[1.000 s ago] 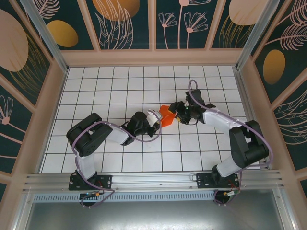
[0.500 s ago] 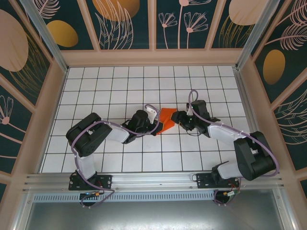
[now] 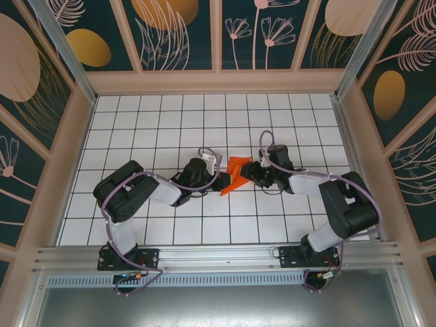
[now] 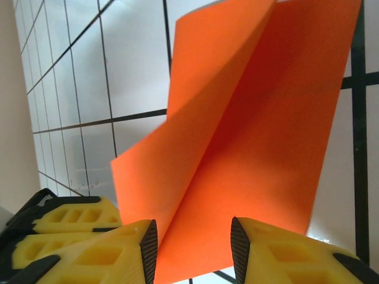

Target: Fold a paper plane with a square sheet of paper (pick it up from the middle)

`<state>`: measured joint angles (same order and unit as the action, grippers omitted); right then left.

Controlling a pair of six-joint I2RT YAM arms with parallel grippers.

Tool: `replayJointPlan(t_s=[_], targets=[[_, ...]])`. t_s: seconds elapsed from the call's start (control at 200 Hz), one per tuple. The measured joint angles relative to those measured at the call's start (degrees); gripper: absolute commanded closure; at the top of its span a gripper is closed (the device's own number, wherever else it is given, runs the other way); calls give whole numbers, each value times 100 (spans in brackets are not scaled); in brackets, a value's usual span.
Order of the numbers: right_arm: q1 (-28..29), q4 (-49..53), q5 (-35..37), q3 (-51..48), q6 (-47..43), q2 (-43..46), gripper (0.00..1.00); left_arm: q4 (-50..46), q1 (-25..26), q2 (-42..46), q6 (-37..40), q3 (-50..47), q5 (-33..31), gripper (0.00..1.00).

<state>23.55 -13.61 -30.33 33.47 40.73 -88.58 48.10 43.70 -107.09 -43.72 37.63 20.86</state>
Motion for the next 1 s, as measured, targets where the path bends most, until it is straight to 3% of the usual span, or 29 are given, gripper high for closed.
replayJointPlan(t_s=[0.625, 1.001], targets=[[0, -409, -260, 258, 2, -678, 61, 616, -173, -271, -1086, -96, 295, 90], [0, -431, -260, 330, 4, -837, 60, 621, -188, -481, -1224, -31, 575, 74]])
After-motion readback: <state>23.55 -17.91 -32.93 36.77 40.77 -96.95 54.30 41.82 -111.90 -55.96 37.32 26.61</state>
